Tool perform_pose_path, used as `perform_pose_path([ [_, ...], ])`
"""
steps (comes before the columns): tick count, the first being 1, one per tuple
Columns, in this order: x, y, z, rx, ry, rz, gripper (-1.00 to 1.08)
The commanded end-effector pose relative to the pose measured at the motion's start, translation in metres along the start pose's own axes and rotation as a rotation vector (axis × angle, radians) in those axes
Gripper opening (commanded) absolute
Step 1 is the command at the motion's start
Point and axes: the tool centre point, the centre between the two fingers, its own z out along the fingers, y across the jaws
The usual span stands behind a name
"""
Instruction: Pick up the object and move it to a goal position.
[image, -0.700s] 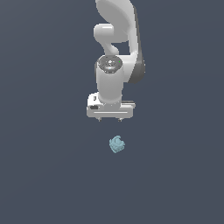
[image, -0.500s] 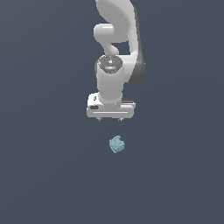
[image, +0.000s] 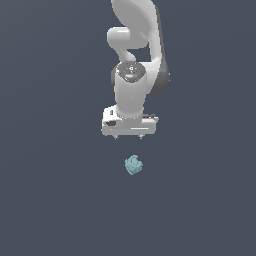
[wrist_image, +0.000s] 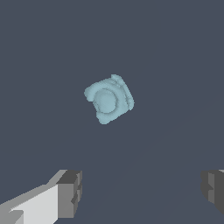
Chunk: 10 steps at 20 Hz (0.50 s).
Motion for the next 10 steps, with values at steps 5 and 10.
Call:
perform_pose_path([
  [5, 0.005, -0.001, 0.004, -0.001, 0.0, -0.031, 1.0],
  [10, 0.014, -0.004, 0.013, -0.001, 0.0, -0.099, 1.0],
])
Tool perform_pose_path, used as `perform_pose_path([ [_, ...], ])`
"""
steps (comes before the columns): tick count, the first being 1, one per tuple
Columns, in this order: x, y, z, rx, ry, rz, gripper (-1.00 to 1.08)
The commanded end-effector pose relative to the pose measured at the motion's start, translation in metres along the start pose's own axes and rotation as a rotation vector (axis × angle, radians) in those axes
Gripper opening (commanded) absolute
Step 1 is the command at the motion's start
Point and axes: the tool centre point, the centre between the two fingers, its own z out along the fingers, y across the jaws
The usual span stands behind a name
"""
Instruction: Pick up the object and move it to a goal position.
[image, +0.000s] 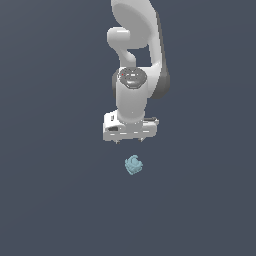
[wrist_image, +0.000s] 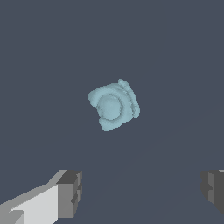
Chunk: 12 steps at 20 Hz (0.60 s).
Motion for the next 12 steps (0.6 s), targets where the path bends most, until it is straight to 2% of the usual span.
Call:
perform_pose_path([
  [1, 0.006, -0.001, 0.006, 0.0, 0.0, -0.04, 1.0],
  [12, 0.041, -0.01, 0.043, 0.011, 0.005, -0.296, 1.0],
])
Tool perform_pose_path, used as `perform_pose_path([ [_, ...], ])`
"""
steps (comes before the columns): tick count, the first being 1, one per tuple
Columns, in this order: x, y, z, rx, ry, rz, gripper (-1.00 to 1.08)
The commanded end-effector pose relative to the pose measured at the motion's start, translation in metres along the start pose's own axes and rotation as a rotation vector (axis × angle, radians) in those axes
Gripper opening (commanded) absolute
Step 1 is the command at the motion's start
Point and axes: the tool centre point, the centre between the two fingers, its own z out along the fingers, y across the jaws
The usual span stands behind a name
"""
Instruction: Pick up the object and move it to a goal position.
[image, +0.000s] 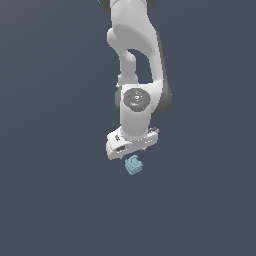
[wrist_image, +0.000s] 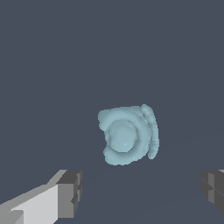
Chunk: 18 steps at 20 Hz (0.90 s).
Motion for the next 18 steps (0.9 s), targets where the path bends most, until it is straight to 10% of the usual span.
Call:
perform_pose_path([
  [1, 0.007, 0.0, 0.008, 0.003, 0.003, -0.053, 1.0],
  [18, 0.02, 0.0, 0.031, 0.011, 0.008, -0.156, 1.0],
])
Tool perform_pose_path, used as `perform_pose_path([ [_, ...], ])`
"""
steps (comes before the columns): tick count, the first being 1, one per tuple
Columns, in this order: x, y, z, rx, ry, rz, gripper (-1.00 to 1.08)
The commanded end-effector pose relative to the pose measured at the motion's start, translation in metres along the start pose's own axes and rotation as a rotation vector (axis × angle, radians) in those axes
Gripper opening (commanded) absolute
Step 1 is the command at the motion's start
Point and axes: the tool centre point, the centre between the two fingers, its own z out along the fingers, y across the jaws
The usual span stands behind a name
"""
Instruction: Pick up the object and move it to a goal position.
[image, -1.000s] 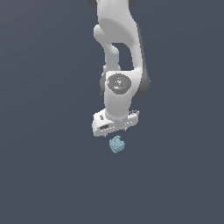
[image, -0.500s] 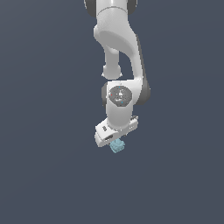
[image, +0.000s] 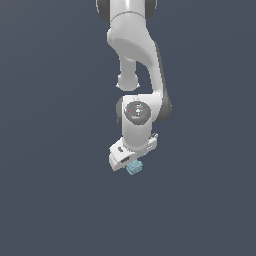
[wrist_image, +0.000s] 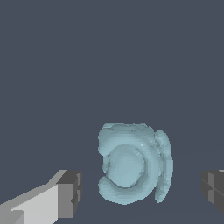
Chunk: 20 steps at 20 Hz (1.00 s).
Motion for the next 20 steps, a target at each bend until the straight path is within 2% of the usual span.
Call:
perform_pose_path([
  [1, 0.0, 0.0, 0.007, 0.001, -0.001, -0.001, 1.0],
  [8, -0.001, -0.001, 0.041, 0.001, 0.0, -0.004, 1.0],
  [14, 0.0, 0.0, 0.048, 0.001, 0.0, -0.004, 1.0],
  [15, 0.0, 0.0, 0.048, 0.001, 0.0, -0.004, -1.0],
  [20, 0.0, 0.0, 0.048, 0.001, 0.0, -0.004, -1.0],
])
